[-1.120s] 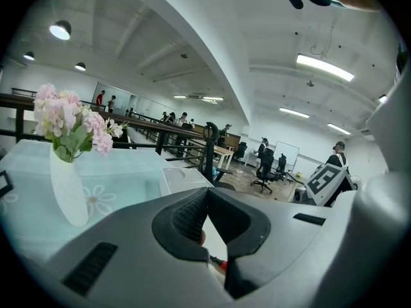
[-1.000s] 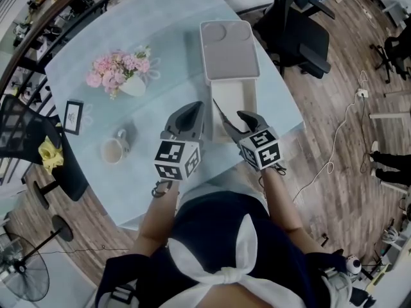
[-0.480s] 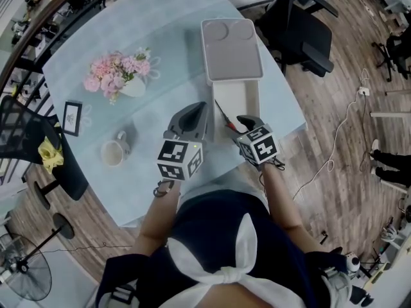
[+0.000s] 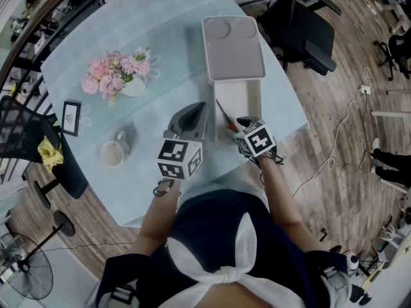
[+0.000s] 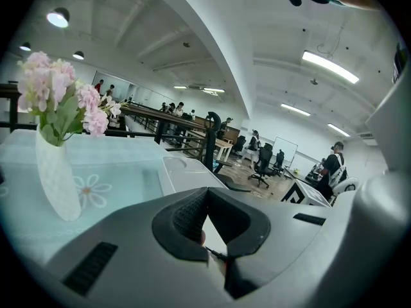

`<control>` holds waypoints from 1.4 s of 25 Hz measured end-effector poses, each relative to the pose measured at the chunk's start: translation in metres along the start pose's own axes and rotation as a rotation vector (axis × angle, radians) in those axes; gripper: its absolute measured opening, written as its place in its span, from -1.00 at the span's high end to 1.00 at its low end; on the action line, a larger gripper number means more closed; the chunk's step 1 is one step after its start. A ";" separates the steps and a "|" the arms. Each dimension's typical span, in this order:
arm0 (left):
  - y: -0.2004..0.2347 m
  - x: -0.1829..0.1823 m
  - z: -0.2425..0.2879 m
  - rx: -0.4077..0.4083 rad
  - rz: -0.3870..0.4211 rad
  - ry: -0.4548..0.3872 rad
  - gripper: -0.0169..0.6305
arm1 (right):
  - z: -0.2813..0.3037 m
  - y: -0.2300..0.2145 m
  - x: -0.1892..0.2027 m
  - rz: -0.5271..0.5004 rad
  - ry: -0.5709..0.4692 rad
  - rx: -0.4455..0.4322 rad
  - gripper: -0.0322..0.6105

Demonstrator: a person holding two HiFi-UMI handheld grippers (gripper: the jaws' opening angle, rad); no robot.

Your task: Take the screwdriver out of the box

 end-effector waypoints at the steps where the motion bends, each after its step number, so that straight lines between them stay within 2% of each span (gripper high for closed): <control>1: 0.001 0.000 0.000 -0.001 -0.001 0.001 0.90 | 0.002 -0.001 0.001 0.000 0.013 0.000 0.26; 9: 0.007 0.002 0.001 -0.006 -0.008 0.007 0.90 | 0.017 -0.001 0.009 -0.012 0.144 0.006 0.26; 18: 0.012 0.003 0.001 -0.020 -0.014 0.014 0.90 | 0.027 -0.001 0.010 -0.050 0.200 0.030 0.26; 24: 0.017 0.003 0.000 -0.027 -0.017 0.014 0.90 | 0.028 -0.001 0.008 -0.064 0.204 0.089 0.34; 28: 0.016 0.005 0.001 -0.024 -0.017 0.017 0.90 | 0.029 0.001 0.003 -0.118 0.187 0.124 0.42; 30: 0.015 0.005 0.001 -0.021 -0.016 0.018 0.90 | 0.028 0.004 0.003 -0.138 0.190 0.126 0.47; 31: 0.015 0.005 0.001 -0.020 -0.015 0.019 0.90 | 0.028 0.004 0.003 -0.146 0.192 0.123 0.55; 35: 0.014 0.003 -0.001 -0.020 -0.012 0.014 0.90 | 0.027 0.001 0.004 -0.121 0.203 0.121 0.58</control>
Point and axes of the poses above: the fingertips, and each gripper's own axes: z forward along the fingers, y to its left, x out of its underside, the point moved 7 cm from there along -z, backward along the fingers, and after that the axes turned 9 degrees about x, right-handed, at the moved point
